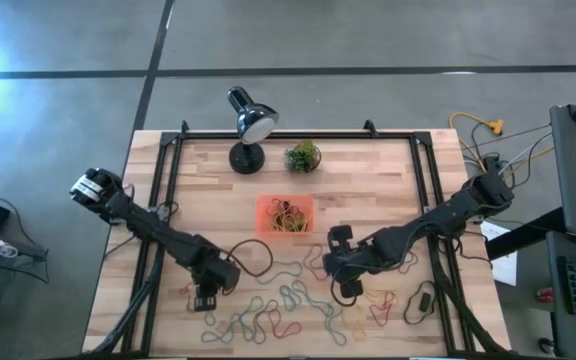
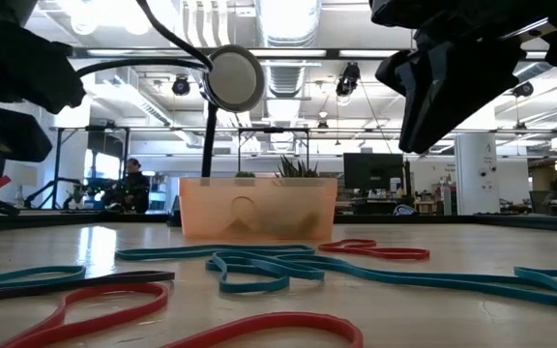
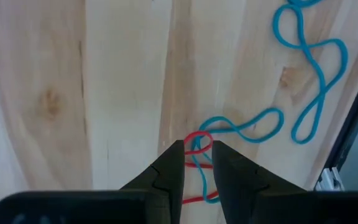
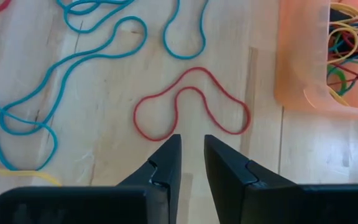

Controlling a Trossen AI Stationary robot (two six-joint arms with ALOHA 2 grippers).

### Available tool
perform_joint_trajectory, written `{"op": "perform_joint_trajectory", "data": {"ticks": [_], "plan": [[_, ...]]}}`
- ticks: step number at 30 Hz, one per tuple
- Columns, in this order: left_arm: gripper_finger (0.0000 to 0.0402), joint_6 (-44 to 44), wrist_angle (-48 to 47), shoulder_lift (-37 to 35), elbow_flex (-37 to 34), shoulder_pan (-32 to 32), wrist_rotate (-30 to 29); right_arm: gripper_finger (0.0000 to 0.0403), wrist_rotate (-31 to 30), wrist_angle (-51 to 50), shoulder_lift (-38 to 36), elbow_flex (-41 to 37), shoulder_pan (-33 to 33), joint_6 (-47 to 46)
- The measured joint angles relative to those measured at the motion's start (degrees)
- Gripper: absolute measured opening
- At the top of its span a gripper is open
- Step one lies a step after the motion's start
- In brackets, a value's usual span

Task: Pick and place rubber bands into bin
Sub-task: Put the red rubberband into the orange bin

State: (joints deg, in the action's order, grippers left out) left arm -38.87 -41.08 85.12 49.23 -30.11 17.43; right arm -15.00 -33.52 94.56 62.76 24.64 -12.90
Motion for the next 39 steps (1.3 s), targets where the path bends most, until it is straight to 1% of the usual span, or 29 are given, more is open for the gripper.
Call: {"op": "perform_joint_trajectory", "data": {"ticks": [4, 10, 17, 22, 39], "plan": [[0.0066, 0.2, 0.8, 0.0, -0.2, -0.4, -1.5, 0.0061, 0.0, 0.8, 0.0, 0.0, 0.0, 0.0], [0.0066, 0.2, 1.2, 0.0, -0.6, -1.0, -1.4, 0.0059, -0.1, 1.3, 0.0, -0.2, 0.0, -0.2], [0.0066, 0.0, 4.4, 0.0, -2.8, -1.6, -1.1, 0.0059, -0.1, 1.3, 0.0, -0.2, 0.0, -0.2], [0.0066, -1.3, 4.7, 0.0, -3.7, -1.8, -0.3, 0.0060, -0.1, 1.4, 0.0, -0.2, 0.0, -0.2], [0.0066, -1.3, 7.1, 0.7, -4.6, -3.0, -1.2, 0.0061, -0.1, 2.5, 0.0, -0.2, 0.0, -0.2]]}}
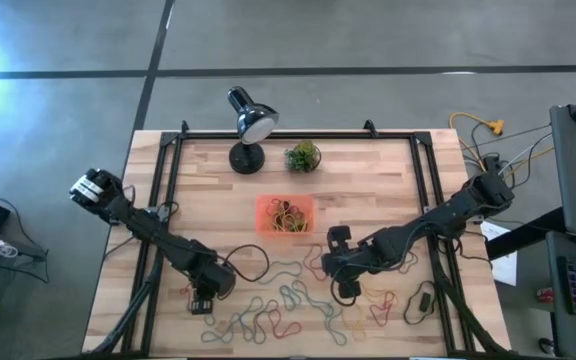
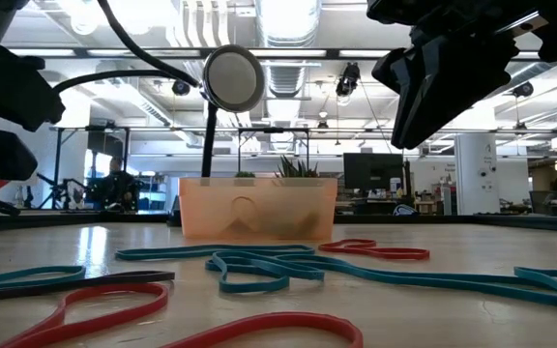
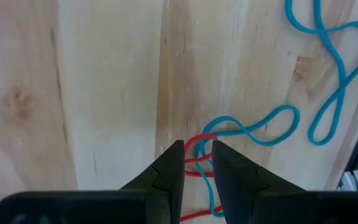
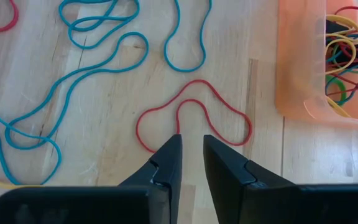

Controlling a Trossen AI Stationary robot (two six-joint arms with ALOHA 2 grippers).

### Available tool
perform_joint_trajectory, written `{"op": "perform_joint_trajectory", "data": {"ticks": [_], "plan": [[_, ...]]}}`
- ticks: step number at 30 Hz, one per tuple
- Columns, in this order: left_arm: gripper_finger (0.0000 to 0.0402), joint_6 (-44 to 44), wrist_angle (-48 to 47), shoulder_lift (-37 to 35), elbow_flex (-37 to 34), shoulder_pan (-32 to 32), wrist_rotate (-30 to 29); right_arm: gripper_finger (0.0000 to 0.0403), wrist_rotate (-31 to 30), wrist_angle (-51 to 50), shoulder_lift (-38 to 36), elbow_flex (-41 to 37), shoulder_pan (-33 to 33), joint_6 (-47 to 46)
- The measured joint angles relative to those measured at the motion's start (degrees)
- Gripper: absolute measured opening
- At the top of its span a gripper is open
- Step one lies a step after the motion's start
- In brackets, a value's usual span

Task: Pick and place rubber bands into bin
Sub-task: Put the red rubberband into the orange bin

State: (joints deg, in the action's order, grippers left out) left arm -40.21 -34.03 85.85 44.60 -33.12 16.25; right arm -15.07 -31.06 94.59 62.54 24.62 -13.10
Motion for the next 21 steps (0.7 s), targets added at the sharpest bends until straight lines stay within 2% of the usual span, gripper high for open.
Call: {"op": "perform_joint_trajectory", "data": {"ticks": [7, 17, 21], "plan": [[0.0066, 0.0, 1.6, 3.7, 0.1, -0.6, 1.3, 0.0059, 0.0, 0.1, 0.0, -0.5, 0.0, 0.0], [0.0065, 0.0, 0.6, 4.1, 0.3, -0.7, 1.6, 0.0059, 0.0, 0.2, 0.0, -0.7, 0.0, 0.0], [0.0042, 0.1, -1.0, 4.2, 0.3, -0.7, 1.7, 0.0059, 0.0, 0.4, 0.0, -0.7, 0.0, 0.0]]}}
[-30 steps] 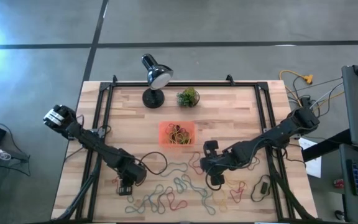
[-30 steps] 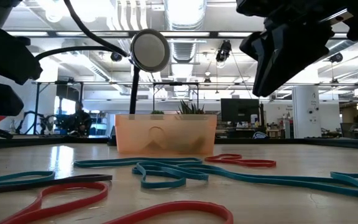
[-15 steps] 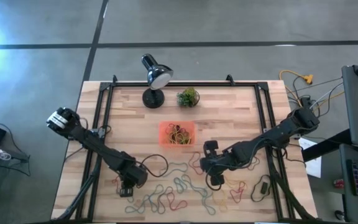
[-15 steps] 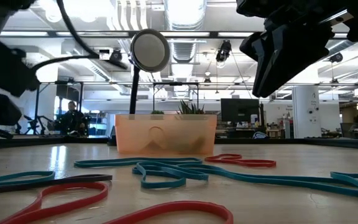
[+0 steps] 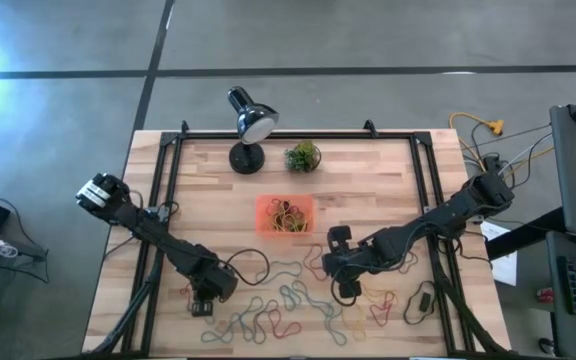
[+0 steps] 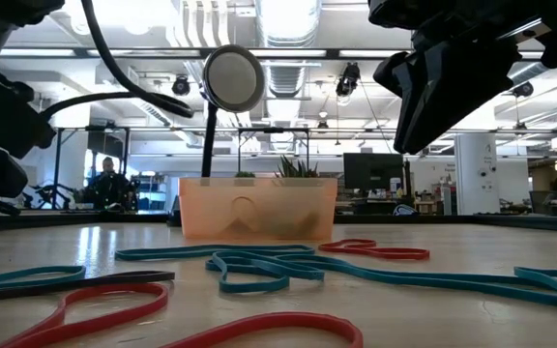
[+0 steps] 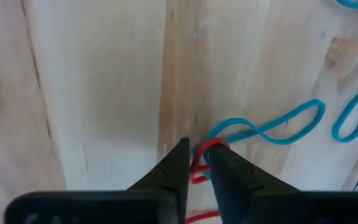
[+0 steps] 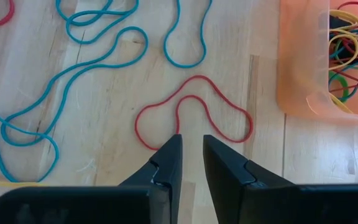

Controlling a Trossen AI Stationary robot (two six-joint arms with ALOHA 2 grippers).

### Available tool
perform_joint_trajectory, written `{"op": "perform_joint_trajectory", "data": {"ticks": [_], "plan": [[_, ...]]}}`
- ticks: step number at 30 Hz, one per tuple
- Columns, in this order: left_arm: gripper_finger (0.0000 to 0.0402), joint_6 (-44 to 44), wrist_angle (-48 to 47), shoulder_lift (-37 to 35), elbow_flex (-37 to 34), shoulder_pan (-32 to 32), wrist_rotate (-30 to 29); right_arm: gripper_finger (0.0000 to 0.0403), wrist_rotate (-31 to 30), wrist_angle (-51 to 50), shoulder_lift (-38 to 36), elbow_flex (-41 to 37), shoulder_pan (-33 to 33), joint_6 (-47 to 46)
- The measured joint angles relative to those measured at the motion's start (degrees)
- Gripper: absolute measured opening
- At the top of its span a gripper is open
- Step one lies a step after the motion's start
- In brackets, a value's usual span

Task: Pick and place rubber bands into bin
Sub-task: Put the red rubberband into the orange bin

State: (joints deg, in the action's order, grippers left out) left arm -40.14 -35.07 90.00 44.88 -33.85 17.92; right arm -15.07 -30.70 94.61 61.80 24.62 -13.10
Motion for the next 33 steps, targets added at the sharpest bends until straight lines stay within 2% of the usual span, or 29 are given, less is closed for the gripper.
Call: {"op": "perform_joint_trajectory", "data": {"ticks": [4, 13, 21, 26, 30, 33], "plan": [[0.0006, 0.0, -0.1, 0.1, 0.2, 0.0, 0.1, 0.0057, 0.0, 0.0, 0.0, 0.0, 0.0, 0.0], [0.0007, 0.1, -4.7, -0.2, 2.3, 0.0, -0.3, 0.0056, 0.0, 0.2, 0.0, 0.0, 0.0, 0.0], [0.0008, 1.1, -7.6, -4.5, 4.5, 0.1, -1.6, 0.0056, 0.0, 1.3, 0.0, 0.0, 0.0, 0.2], [0.0008, 6.3, -5.9, -7.6, 5.7, 0.2, -13.0, 0.0056, 0.0, 1.7, 0.0, -0.1, 0.0, 0.2], [0.0008, 14.7, 2.7, -8.5, 5.4, 0.5, -25.6, 0.0056, 0.0, 2.4, 0.0, -0.4, 0.0, 0.2], [0.0008, 20.5, 7.9, -7.8, 5.4, 0.8, -30.5, 0.0056, 0.0, 2.7, 0.0, -0.6, 0.0, 0.2]]}}
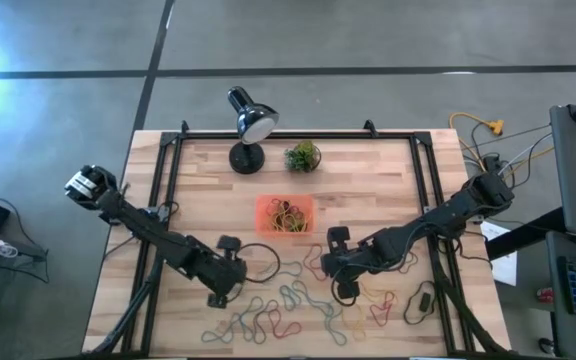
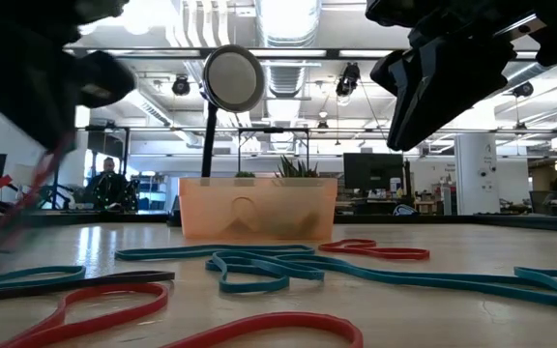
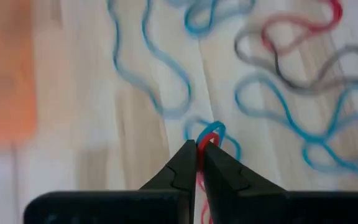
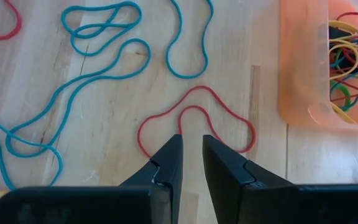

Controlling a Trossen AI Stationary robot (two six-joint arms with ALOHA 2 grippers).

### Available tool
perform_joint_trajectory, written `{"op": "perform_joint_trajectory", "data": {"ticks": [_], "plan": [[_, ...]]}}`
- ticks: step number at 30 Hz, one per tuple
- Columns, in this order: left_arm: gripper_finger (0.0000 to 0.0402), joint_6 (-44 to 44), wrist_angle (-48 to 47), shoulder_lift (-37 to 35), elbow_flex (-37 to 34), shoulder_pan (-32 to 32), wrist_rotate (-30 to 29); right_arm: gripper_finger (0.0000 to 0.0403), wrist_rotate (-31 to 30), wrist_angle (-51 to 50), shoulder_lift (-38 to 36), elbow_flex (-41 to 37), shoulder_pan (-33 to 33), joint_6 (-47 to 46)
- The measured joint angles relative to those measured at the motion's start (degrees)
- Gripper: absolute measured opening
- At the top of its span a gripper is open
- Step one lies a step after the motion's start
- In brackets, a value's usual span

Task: Pick and place rubber bands into bin
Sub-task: Put the red rubberband into the orange bin

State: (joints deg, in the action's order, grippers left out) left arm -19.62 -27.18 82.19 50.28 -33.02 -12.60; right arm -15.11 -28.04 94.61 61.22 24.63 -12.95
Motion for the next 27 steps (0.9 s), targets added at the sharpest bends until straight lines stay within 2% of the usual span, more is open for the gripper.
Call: {"op": "perform_joint_trajectory", "data": {"ticks": [3, 9, 20, 27], "plan": [[0.0008, 3.7, 1.4, 1.1, -0.1, 0.5, 0.0, 0.0056, 0.0, 0.1, 0.0, -0.5, 0.1, -0.4], [0.0013, 3.9, 0.8, 3.0, -0.3, 1.9, 0.0, 0.0056, 0.0, 0.8, 0.0, -2.1, 0.2, -1.3], [0.0065, 5.7, 0.1, 6.2, -1.1, 4.8, -0.1, 0.0056, 0.0, 3.1, 0.0, -4.1, 0.2, -2.0], [0.0051, 7.0, -0.7, 6.1, -1.1, 6.6, -0.1, 0.0056, 0.0, 3.1, 0.0, -4.1, 0.1, -1.6]]}}
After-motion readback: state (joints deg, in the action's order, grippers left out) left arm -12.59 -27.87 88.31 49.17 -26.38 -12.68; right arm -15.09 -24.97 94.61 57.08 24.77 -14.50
